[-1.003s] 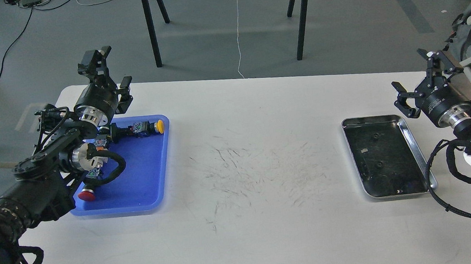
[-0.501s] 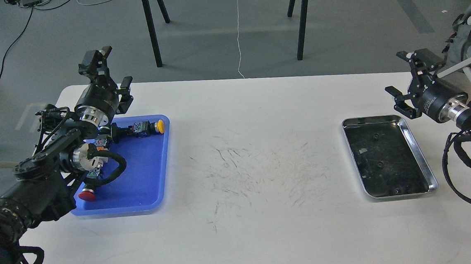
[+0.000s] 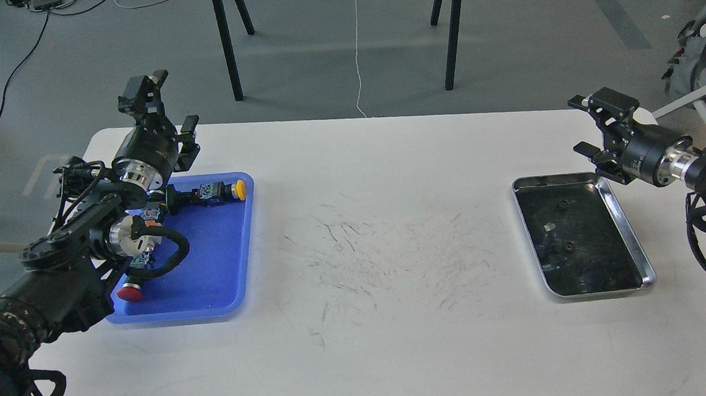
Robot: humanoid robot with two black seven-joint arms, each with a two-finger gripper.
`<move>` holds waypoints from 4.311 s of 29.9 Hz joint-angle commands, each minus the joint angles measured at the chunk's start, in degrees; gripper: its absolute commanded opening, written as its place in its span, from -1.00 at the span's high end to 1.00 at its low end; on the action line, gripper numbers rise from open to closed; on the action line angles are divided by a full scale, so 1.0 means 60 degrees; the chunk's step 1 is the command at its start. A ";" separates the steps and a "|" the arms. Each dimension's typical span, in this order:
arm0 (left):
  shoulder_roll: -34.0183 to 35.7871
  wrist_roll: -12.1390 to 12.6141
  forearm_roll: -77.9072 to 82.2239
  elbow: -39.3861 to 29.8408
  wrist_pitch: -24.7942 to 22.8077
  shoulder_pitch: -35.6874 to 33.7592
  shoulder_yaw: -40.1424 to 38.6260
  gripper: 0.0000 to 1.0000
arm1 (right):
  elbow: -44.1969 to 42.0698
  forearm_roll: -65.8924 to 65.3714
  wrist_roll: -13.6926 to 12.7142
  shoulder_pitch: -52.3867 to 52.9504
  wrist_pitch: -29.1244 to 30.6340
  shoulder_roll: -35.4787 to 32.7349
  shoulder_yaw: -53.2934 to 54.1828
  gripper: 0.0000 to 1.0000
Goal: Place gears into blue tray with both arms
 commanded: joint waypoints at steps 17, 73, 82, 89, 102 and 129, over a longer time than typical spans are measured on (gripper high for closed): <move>-0.0486 0.0000 0.0089 0.0692 -0.0037 -0.0030 0.0059 -0.99 | -0.0910 -0.1250 -0.0001 0.0874 -0.0001 0.0196 -0.2862 -0.96; -0.0457 0.0000 0.0104 -0.0421 -0.0916 -0.0030 0.0088 -0.99 | -0.1584 -0.6525 0.0072 0.1592 -0.0045 0.1514 -0.4460 -0.26; -0.0457 0.0000 0.0104 -0.0377 -0.0930 -0.0030 0.0088 -0.99 | -0.1570 -0.6525 0.0072 0.1563 -0.0045 0.1720 -0.4460 0.04; -0.0442 0.0000 0.0104 -0.0333 -0.0945 -0.0044 0.0088 -0.99 | -0.1540 -0.6525 0.0072 0.1577 -0.0031 0.1749 -0.4460 0.40; -0.0428 0.0000 0.0104 -0.0304 -0.0931 -0.0015 0.0088 -0.99 | -0.1408 -0.6437 0.0189 0.2016 -0.0031 0.1662 -0.4475 0.74; -0.0472 0.0000 0.0104 -0.0319 -0.0842 -0.0030 0.0088 -0.99 | -0.1423 -0.4474 0.0453 0.2339 0.0637 0.2582 -0.3874 0.74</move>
